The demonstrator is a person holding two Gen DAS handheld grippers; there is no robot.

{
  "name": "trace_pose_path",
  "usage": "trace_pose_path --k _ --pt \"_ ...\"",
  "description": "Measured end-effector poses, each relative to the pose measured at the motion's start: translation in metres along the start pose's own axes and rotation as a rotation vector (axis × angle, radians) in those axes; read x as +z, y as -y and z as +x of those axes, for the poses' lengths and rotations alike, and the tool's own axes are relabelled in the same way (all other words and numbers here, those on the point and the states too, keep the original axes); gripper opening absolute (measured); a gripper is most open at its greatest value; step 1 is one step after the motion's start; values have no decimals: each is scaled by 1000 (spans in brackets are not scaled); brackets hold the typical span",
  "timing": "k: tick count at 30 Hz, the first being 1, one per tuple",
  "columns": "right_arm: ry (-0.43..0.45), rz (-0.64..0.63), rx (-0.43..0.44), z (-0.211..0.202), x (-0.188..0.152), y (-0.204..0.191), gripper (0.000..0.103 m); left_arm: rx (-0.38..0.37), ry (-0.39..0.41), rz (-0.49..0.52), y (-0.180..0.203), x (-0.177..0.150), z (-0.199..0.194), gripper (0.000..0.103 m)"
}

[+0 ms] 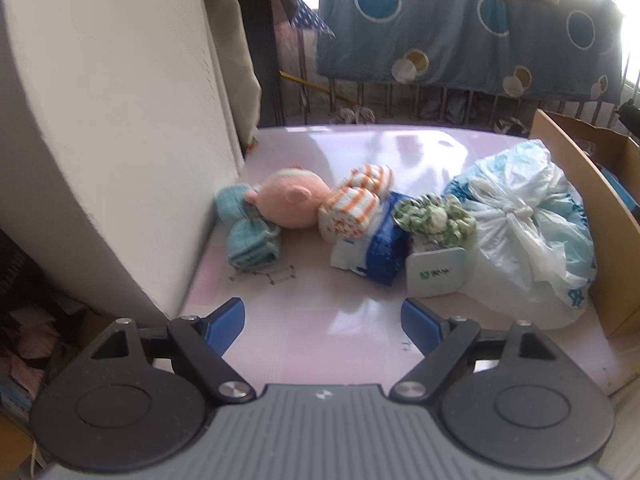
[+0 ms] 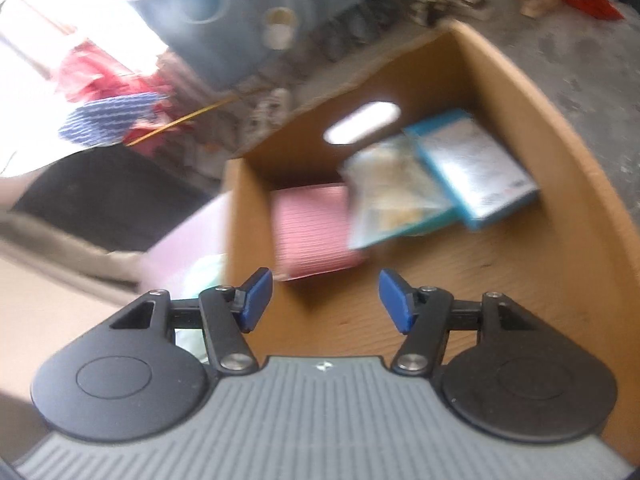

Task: Organize soft objects
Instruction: 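Reach the right tool to the blue wet-wipes pack and grasp it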

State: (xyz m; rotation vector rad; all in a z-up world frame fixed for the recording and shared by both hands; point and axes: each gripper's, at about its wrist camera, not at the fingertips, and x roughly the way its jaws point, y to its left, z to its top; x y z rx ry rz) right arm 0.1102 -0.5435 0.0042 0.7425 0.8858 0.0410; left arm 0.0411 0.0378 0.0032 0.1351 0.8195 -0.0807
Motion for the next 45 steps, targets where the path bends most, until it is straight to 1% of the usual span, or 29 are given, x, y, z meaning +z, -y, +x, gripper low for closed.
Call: trace_pose_path --k 3,6,10,14,16,18,19,22,23,25,29,31,33,35,36,38,43,45 --pt "-29 -73 75 -3 -12 -41 61 41 56 9 -3 -3 -8 86" --pt "-83 -147 148 6 -27 -85 62 50 99 16 -6 -6 -15 86" --pt "-174 -216 239 33 -53 -142 64 57 132 26 -9 -11 -17 86" --pt "-269 -244 316 71 -80 -192 64 51 152 42 -8 -13 -12 86" --pt "-310 -262 329 94 -92 -213 64 42 158 56 -6 -13 -6 86" --pt "-332 -303 316 112 -101 -230 64 25 160 79 -2 -12 2 85" --pt "-338 -329 302 121 -107 -240 64 14 160 91 0 -11 7 84" --pt "-337 -444 242 151 -109 -265 64 -17 146 119 7 -8 25 80" --pt "-346 -478 222 163 -106 -269 64 -27 140 121 8 -7 32 78" --pt "-370 -542 191 186 -103 -275 64 -47 121 120 10 -4 47 72" --pt "-459 -689 121 240 -100 -283 64 -92 77 101 12 4 77 63" --pt "-496 -714 99 263 -100 -281 64 -112 54 90 13 7 92 59" --pt "-529 -713 89 283 -96 -278 64 -133 33 82 15 11 105 55" --pt "-564 -691 100 301 -91 -273 64 -153 8 77 17 14 117 47" --pt "-580 -679 106 308 -90 -271 64 -164 -5 75 18 15 123 40" --pt "-615 -639 119 321 -87 -265 66 -185 -22 64 20 17 131 37" --pt "-676 -544 128 343 -83 -247 72 -215 -42 61 25 18 146 25" --pt "-690 -515 155 345 -84 -242 74 -222 -47 63 27 19 151 23"
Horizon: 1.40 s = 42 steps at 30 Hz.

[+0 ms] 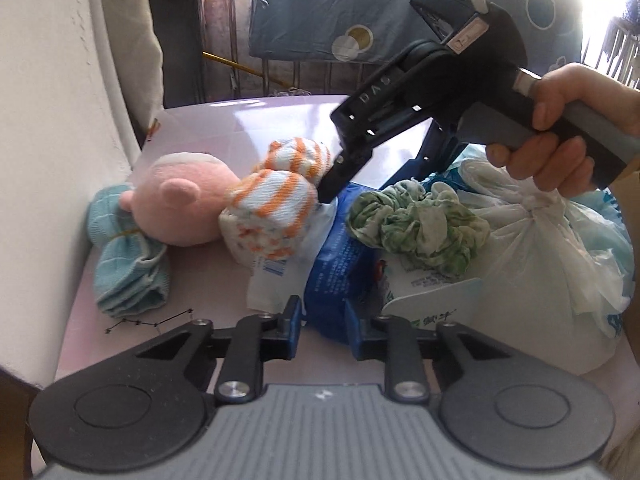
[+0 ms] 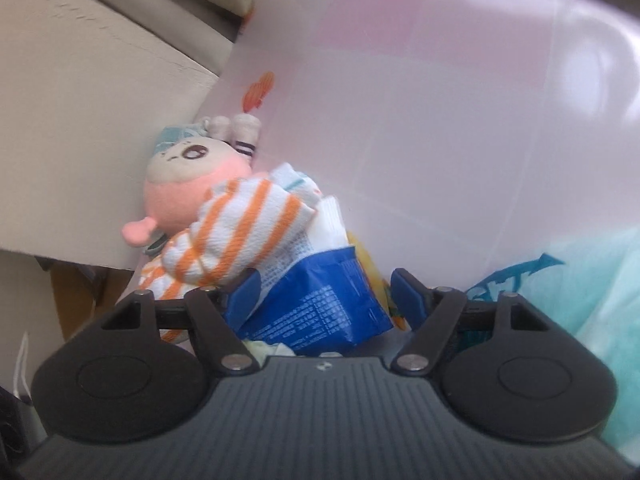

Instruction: Organize soft objects

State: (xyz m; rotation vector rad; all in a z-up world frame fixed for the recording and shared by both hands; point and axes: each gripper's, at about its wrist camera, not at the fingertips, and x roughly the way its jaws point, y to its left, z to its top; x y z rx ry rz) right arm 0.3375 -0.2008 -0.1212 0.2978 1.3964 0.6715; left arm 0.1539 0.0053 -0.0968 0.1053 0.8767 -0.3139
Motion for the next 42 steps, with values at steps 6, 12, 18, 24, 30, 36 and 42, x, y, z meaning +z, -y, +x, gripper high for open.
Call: trace_pose_path --k 6,12,18,24,30,36,42 --pt "-15 36 92 -2 -4 -7 75 -7 1 -11 1 2 7 21" --pt "43 19 141 -27 -9 -28 76 -11 -3 -20 0 0 5 21" --pt "76 -47 154 -51 -25 -60 76 -4 -7 -32 -3 -5 0 21" --pt "91 -100 204 -65 -43 -92 75 3 -22 -43 -8 -11 -6 22" --pt "63 -156 237 -57 -67 -128 75 18 -43 -59 -10 -25 -20 22" --pt "18 -169 258 -40 -95 -151 73 25 -80 -43 -8 -49 -48 24" --pt "-7 -110 269 -25 -127 -149 74 -14 -104 -35 -7 -77 -85 25"
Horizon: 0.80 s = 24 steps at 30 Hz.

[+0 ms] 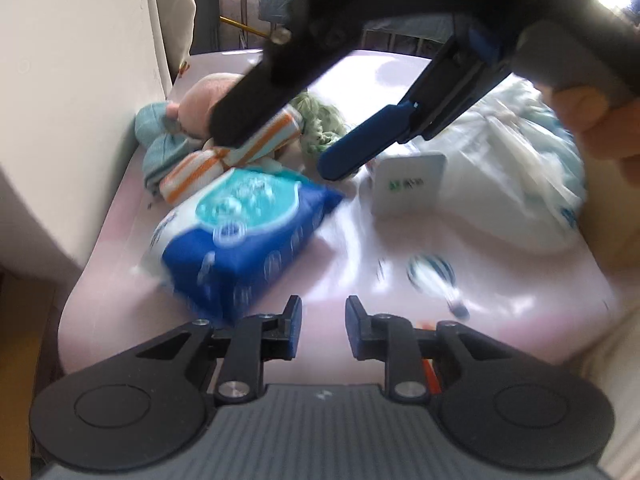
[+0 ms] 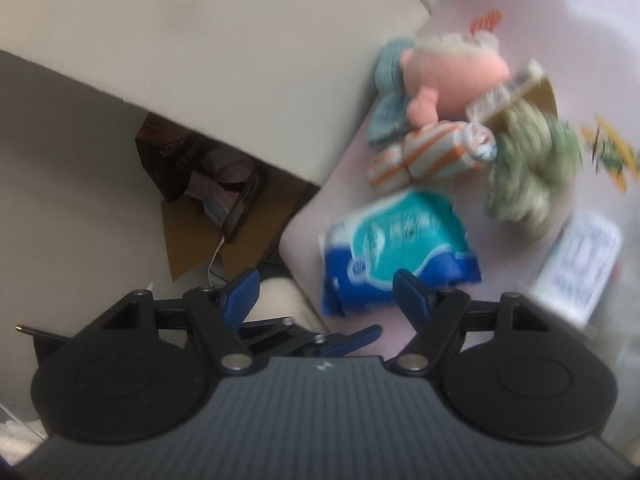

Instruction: Organize soft objects

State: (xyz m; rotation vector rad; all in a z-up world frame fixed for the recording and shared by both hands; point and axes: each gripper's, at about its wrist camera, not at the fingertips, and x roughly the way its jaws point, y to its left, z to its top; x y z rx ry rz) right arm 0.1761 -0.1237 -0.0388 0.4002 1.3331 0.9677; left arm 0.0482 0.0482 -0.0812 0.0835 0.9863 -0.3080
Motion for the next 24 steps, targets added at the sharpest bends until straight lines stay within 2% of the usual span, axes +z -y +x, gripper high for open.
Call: trace_pose_path --k 3,7,10,12,15,18,20,24 --pt "55 56 12 -11 -18 4 74 -19 12 -1 -2 -14 -19 26" --pt "196 196 3 -28 -48 18 74 -14 55 10 -8 -24 -42 35" --pt "277 321 34 -26 -75 32 74 42 102 43 -17 -22 -51 48" --pt "309 408 54 -18 -85 44 74 94 123 50 -26 -17 -51 50" --pt "353 520 94 -2 -98 60 71 152 118 -8 -51 -8 -47 50" --pt "384 576 121 13 -104 67 63 179 127 -100 -79 4 -41 48" --pt "398 596 134 22 -104 69 61 148 139 -173 -96 13 -35 48" --pt "414 646 154 38 -100 73 58 25 119 -271 -121 30 -17 49"
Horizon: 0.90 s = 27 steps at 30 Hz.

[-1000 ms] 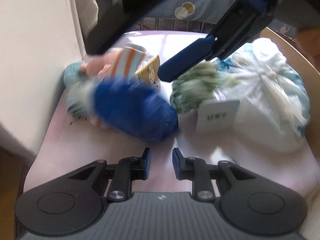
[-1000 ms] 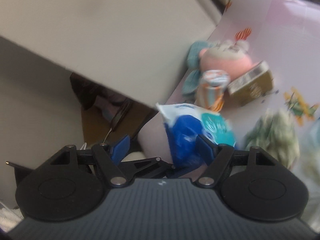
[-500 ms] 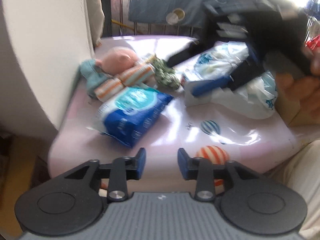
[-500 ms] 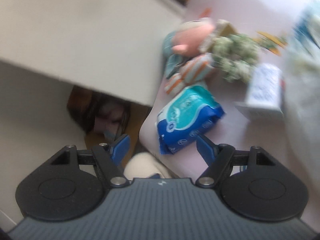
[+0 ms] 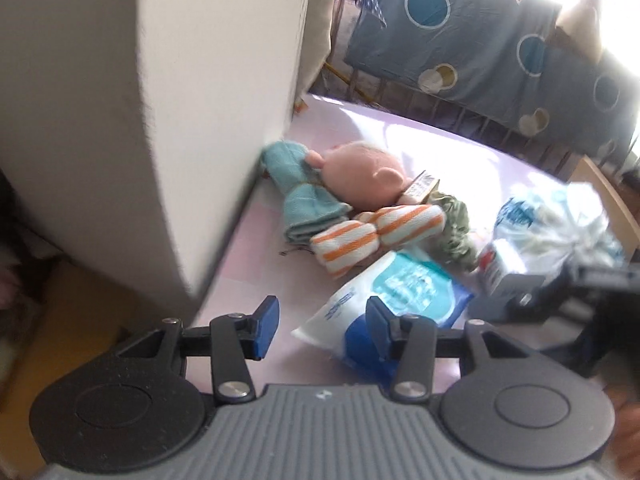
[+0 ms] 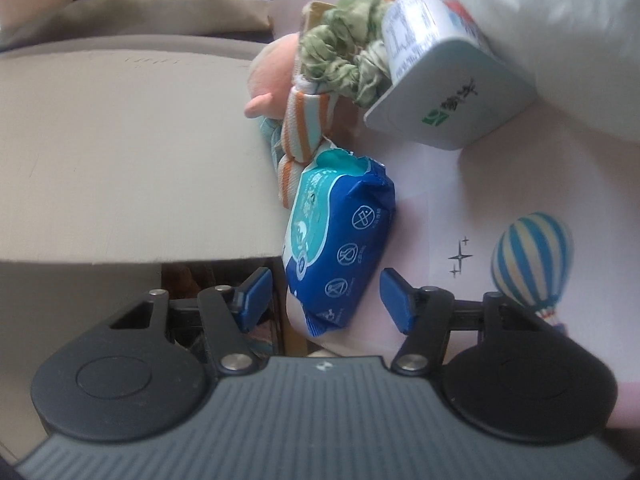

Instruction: Organize soft objects

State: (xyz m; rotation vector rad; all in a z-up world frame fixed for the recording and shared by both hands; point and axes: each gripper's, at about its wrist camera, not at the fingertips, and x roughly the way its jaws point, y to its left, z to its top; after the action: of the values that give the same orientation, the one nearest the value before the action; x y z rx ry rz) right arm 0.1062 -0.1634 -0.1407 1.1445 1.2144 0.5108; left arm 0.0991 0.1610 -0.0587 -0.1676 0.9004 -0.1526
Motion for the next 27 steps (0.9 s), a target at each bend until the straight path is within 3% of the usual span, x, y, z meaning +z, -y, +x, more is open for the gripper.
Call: trace_pose_path --k 4,7,11,13,16,19,23,25,27 --pt "14 16 7 8 1 1 56 -89 -67 -107 -11 11 25 48" --pt "25 23 12 9 -2 4 55 -145 -130 -132 -8 8 38 48" --pt "37 29 14 0 -4 12 55 -148 -156 -41 12 -2 37 48" --pt "43 27 9 -5 -6 16 55 -217 -197 -29 20 -11 31 49" --pt "51 21 -5 -14 -6 21 56 -259 -204 46 35 -21 20 49" --pt "67 -2 -20 -24 -6 21 56 -219 -135 115 43 -21 5 51" --pt "80 -1 -15 -27 -2 22 56 -86 -30 179 43 -11 3 61" --pt "85 8 -9 -27 -1 23 56 -63 -50 155 37 -5 14 65" --pt "87 12 -7 -23 -1 23 56 -87 -130 94 29 -3 32 62"
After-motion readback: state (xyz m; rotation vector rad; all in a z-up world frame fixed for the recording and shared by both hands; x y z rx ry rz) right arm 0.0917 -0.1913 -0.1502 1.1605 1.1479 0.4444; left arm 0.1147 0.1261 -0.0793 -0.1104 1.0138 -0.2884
